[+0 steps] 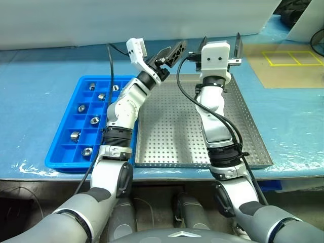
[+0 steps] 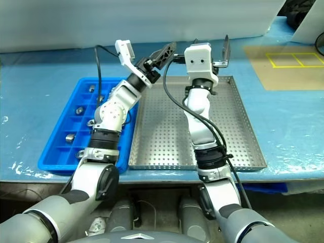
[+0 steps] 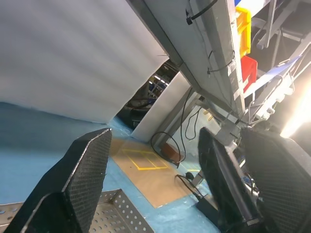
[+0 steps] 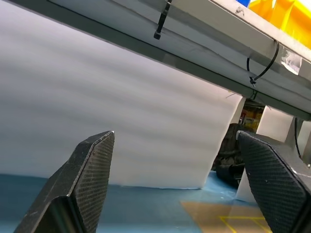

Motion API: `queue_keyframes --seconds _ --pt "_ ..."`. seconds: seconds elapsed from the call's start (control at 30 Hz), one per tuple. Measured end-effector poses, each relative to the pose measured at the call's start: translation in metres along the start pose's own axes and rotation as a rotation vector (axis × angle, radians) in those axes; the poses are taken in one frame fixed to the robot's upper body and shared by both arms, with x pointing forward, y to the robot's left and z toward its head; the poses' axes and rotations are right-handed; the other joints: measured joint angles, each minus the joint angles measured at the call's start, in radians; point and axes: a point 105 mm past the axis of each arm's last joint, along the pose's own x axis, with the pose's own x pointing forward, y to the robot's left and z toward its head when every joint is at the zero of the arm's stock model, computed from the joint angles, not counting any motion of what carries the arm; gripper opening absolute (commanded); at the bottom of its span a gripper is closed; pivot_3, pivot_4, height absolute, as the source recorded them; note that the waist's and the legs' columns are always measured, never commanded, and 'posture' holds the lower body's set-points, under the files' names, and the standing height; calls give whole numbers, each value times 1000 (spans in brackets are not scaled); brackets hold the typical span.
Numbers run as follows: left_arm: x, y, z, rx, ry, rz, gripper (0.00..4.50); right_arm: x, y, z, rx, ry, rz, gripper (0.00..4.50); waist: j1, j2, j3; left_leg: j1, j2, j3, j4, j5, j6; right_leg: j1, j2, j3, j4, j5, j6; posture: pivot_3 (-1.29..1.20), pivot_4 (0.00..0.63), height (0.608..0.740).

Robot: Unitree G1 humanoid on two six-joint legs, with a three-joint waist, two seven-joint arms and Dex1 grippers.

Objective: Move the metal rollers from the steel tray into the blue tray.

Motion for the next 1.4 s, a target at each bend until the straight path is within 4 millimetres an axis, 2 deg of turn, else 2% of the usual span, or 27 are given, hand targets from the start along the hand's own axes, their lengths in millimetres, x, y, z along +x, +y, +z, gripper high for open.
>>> queue_keyframes --seconds 0.13,0.23,0.33,0.83,1.0,1.1,1.27,1.4 --pt "-5 -2 4 56 18 -10 4500 1 5 2 17 -5 4 4141 1 0 0 0 0 0 0 0 0 0 0 0 0 0 0 -248 150 740" --pt "-10 -14 7 125 21 -75 4500 4 8 11 35 -43 1 4141 3 0 0 0 0 0 0 0 0 0 0 0 0 0 0 -235 150 740" --pt "-12 -17 12 153 10 -89 4500 3 11 16 46 -68 6 4141 3 0 0 0 0 0 0 0 0 0 0 0 0 0 0 -241 150 740" --pt "-5 -14 4 117 6 -71 4500 6 3 8 7 -46 -7 4141 1 0 0 0 0 0 1 0 0 1 0 0 0 0 0 -279 150 740" --pt "-3 -3 9 141 -24 -8 4500 7 -2 2 -10 -22 -21 4141 1 0 0 0 0 0 1 0 0 1 0 0 0 0 0 -256 150 740" --pt "-6 4 18 179 -55 30 4500 11 -14 -3 -35 -14 -57 4141 3 0 0 0 0 0 1 0 0 1 0 0 0 0 0 -245 150 740" --pt "-18 27 40 258 -107 136 4500 13 -44 -33 -85 78 -145 4141 3 0 0 1 0 0 1 0 0 1 0 0 0 0 0 -235 150 740" --pt "-29 49 51 417 -99 222 4500 13 -55 -48 -91 135 -181 4141 3 0 0 1 0 0 1 0 0 1 0 0 0 0 0 -233 150 740"
